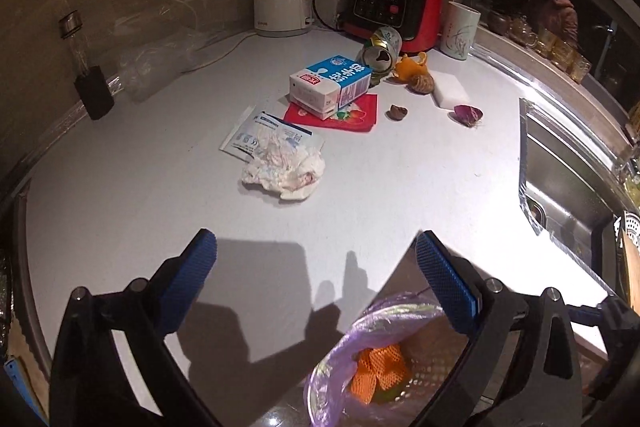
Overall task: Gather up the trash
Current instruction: 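Grasp the crumpled white tissue with the left tool, then grasp the red onion half with the right tool while the left tool holds the tissue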
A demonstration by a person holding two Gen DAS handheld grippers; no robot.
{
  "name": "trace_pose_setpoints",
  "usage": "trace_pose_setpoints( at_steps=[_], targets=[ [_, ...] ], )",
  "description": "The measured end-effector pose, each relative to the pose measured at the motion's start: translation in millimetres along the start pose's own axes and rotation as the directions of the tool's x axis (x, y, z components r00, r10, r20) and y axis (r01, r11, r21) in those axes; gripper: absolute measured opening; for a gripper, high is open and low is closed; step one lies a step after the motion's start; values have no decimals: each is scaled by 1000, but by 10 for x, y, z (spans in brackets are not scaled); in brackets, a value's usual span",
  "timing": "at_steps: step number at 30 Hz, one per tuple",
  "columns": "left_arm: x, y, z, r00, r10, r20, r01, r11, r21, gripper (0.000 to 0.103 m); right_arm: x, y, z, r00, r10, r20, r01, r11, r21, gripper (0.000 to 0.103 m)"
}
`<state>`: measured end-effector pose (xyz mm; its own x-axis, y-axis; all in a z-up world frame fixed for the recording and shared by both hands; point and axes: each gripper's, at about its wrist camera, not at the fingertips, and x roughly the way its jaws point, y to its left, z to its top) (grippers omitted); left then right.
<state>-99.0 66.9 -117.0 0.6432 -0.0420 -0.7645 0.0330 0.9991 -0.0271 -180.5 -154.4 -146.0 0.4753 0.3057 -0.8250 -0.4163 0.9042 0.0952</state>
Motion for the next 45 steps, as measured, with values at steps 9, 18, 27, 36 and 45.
trace_pose_setpoints(
  at_steps=[9,18,27,36,45],
  targets=[
    [781,64,301,998,38,-48,-41,997,-60,95,-176,-516,383,997,-56,44,55,998,20,101],
    [1064,33,379,997,57,-55,-61,996,-73,83,12,-769,526,999,-32,14,31,999,26,101],
    [1015,138,388,997,53,-61,-60,991,-119,34,121,-689,550,1000,-5,1,5,1000,-10,101],
    [841,132,422,997,74,-26,-76,993,-89,21,159,-632,554,1000,6,1,-6,1000,-6,101],
    [519,71,467,995,87,39,-85,994,-68,20,155,-593,591,1000,-8,25,8,1000,1,101]
  ],
)
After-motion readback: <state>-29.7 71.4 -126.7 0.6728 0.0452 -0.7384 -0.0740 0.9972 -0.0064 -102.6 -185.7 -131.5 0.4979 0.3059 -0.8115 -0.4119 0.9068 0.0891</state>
